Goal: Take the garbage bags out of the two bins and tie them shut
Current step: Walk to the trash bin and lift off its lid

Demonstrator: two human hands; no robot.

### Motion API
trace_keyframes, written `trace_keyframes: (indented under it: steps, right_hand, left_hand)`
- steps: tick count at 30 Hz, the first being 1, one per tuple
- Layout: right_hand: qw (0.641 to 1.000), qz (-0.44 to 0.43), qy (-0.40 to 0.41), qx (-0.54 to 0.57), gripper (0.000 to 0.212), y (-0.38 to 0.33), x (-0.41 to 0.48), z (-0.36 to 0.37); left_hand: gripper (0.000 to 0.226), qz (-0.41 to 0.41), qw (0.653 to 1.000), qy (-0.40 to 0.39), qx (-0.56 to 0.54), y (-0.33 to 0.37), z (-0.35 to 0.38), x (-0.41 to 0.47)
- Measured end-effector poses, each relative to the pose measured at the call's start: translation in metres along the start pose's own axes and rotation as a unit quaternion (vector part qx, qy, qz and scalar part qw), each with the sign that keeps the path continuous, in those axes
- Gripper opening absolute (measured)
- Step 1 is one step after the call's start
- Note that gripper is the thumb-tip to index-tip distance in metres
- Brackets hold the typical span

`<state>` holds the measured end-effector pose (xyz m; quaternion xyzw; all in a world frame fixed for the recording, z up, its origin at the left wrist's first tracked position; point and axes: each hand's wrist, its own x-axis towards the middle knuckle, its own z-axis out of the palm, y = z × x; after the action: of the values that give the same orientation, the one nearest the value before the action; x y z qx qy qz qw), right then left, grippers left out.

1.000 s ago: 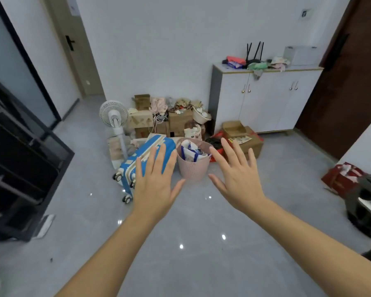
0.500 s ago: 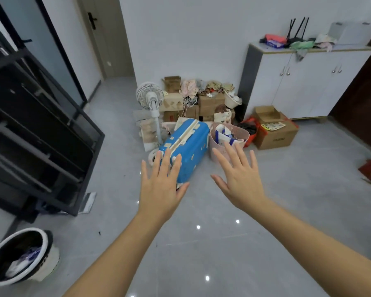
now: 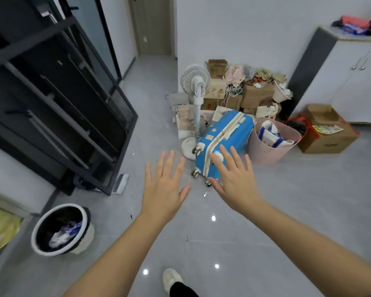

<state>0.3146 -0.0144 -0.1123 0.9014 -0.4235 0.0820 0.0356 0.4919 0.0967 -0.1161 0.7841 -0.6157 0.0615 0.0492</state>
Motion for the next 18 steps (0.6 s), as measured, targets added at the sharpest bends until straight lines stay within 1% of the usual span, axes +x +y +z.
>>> trace_keyframes:
  steps: [6,11,14,18]
  right_hand:
    - [0.998,-0.023,-0.051,0.025,0.062,-0.084,0.086,0.039]
    - [0.994,-0.043,-0.091,0.050,0.062,-0.174,0.131,0.066]
    - [0.991,-0.042,-0.106,0.069,0.066,-0.237,0.145,0.084]
    - [0.989,-0.021,-0.122,0.081,0.061,-0.321,0.150,0.115]
  left_hand:
    - [0.069,-0.057,0.998,-0.041,-0.009,-0.109,0.032,0.007]
    - [0.068,-0.129,0.990,-0.034,-0.045,-0.201,0.051,-0.007]
    - [0.065,-0.142,0.988,-0.044,-0.048,-0.254,0.064,-0.018]
    - [0.069,-0.147,0.984,-0.089,-0.053,-0.334,0.086,-0.044]
